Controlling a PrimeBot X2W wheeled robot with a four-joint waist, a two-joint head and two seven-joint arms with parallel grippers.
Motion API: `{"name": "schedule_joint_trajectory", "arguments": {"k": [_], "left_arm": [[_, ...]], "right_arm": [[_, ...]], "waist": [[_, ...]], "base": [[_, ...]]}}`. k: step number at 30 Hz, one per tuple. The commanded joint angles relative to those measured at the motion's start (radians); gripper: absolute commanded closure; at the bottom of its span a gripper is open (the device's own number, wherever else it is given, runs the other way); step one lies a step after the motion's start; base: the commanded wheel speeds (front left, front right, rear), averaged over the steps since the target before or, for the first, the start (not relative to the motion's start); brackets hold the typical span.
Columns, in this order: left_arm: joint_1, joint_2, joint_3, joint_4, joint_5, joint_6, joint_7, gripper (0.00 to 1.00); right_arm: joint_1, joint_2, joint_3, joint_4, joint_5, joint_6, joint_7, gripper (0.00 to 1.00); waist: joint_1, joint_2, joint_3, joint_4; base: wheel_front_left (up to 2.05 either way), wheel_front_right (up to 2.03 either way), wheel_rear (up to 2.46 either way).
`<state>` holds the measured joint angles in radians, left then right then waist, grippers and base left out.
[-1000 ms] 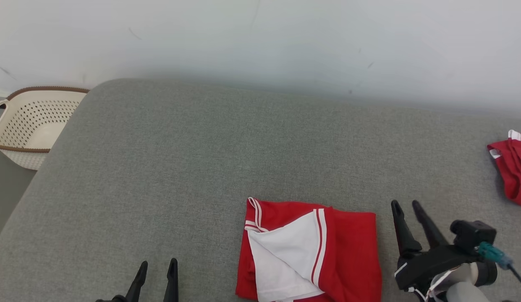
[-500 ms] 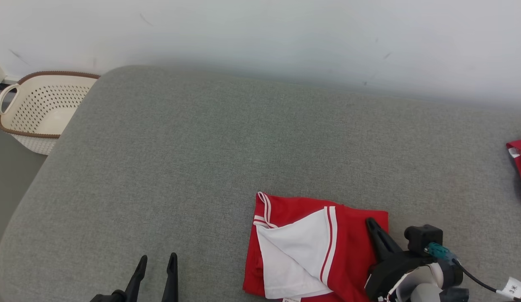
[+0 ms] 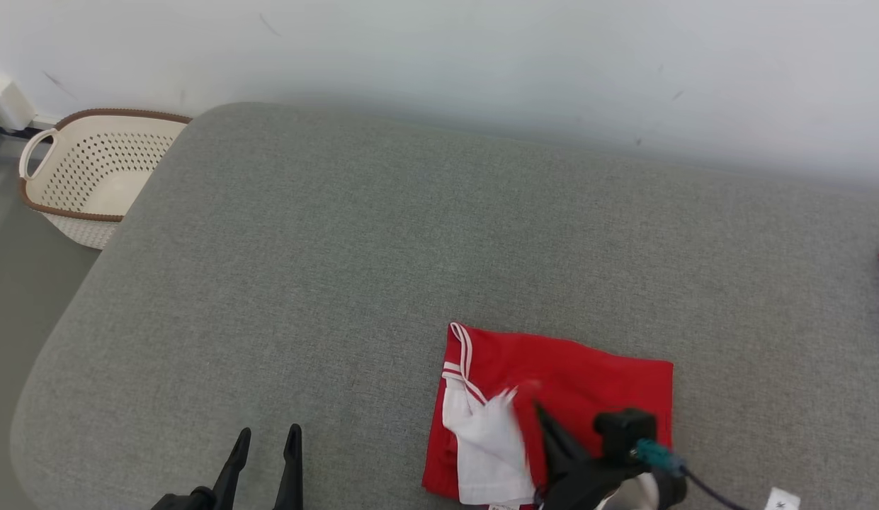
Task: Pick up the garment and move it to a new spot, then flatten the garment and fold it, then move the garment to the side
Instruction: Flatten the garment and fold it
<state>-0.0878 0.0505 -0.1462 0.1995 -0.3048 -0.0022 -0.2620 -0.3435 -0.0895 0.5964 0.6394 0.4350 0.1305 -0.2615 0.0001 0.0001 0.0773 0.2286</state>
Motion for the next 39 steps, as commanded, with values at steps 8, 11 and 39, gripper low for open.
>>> {"name": "schedule_joint_trajectory", "arguments": {"k": [8,11,39], "left_arm": [[0.001,0.0,-0.002,0.005,0.001,0.006,-0.004,0.0],[0.007,0.0,-0.003,0.005,-0.003,0.009,-0.004,0.0],[0.08,0.0,0.089,-0.058,0.032,0.02,-0.004,0.0]], "right_arm": [[0.052,0.015,0.202,-0.025,0.118,0.001,-0.005,1.0],[0.043,0.006,0.269,-0.028,0.17,0.001,-0.005,1.0],[0.186,-0.171,-0.232,-0.275,0.108,0.001,-0.003,0.0]], "waist": [[-0.0001,-0.0001,-0.011,0.011],[-0.0001,-0.0001,-0.016,0.01],[-0.0001,-0.0001,-0.079,-0.139]], "base": [[0.0,0.0,0.0],[0.0,0.0,0.0],[0.0,0.0,0.0]]}}
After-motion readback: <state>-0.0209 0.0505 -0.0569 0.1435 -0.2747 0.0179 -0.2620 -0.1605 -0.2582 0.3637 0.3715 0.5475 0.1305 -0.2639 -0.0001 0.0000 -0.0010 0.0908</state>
